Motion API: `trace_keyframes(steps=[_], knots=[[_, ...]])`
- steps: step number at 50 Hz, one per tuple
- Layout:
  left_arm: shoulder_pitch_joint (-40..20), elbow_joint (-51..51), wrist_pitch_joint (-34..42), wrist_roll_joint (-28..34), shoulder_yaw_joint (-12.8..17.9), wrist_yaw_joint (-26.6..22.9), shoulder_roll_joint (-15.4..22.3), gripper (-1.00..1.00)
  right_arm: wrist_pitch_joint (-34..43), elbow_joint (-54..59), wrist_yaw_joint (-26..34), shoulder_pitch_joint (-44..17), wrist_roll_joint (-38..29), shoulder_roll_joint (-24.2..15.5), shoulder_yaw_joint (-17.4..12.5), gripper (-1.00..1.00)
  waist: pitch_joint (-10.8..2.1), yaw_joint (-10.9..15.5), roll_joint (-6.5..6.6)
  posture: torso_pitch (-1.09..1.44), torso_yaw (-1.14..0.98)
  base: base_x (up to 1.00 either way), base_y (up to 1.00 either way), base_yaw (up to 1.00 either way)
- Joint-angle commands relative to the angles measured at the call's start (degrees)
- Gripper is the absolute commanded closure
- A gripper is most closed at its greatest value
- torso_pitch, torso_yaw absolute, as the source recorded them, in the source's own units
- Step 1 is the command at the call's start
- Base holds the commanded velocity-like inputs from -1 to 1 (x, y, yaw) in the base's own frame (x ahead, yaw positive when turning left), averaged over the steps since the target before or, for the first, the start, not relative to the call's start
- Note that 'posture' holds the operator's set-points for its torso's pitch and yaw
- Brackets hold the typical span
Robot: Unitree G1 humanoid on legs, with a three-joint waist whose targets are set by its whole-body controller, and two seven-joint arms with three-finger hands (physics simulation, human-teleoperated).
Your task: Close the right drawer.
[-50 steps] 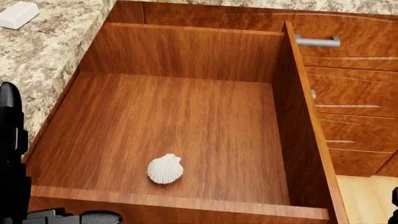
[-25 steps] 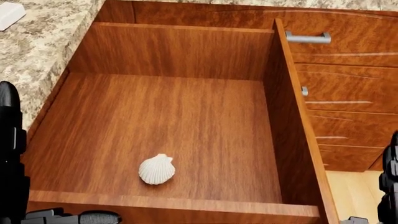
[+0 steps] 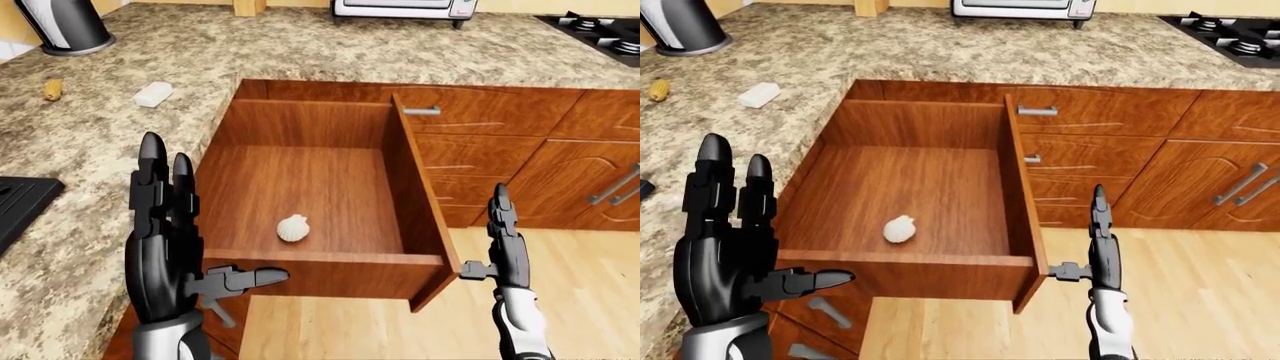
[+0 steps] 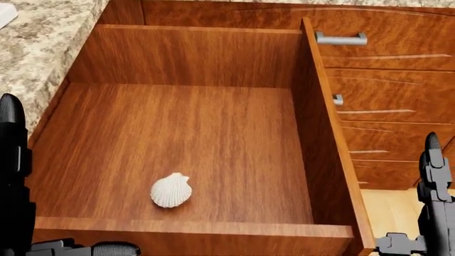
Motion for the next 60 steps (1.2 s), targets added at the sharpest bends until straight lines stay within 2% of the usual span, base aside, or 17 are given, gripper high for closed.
trace_keyframes(steps=[1,17,28,30,60], knots=[[-0.59,-2.13,-1.63,-0.05,-0.06,-0.07,0.06,-1.0,-2.93,-3.69,-0.08,-2.26,0.63,-0.36,0.17,-1.0,-1.21,0.36,-0.4,0.0,0.0,0.0,0.0,0.0],[-0.61,-2.5,-1.3,-0.18,0.05,-0.1,0.06,-1.0,0.72,-7.86,1.92,-3.35,-1.1,0.64,1.01,-1.0,-1.3,0.35,-0.33,0.0,0.0,0.0,0.0,0.0],[-0.62,-2.55,-1.26,-0.22,0.05,-0.1,0.03,-1.0,3.57,-10.38,2.27,-5.1,-3.91,2.27,3.02,-1.0,-1.36,0.35,-0.34,0.0,0.0,0.0,0.0,0.0],[-0.71,-2.52,-1.21,-0.23,0.08,-0.07,0.05,-1.0,2.76,-8.8,1.63,-5.87,-5.39,2.28,3.34,-1.0,-1.31,0.36,-0.33,0.0,0.0,0.0,0.0,0.0],[-0.57,-2.62,-1.29,-0.31,0.13,-0.08,0.04,-1.0,2.8,-7.71,3.09,-7.88,-5.97,3.98,5.12,-1.0,-1.63,0.47,-0.18,0.0,0.0,0.0,0.0,0.0]])
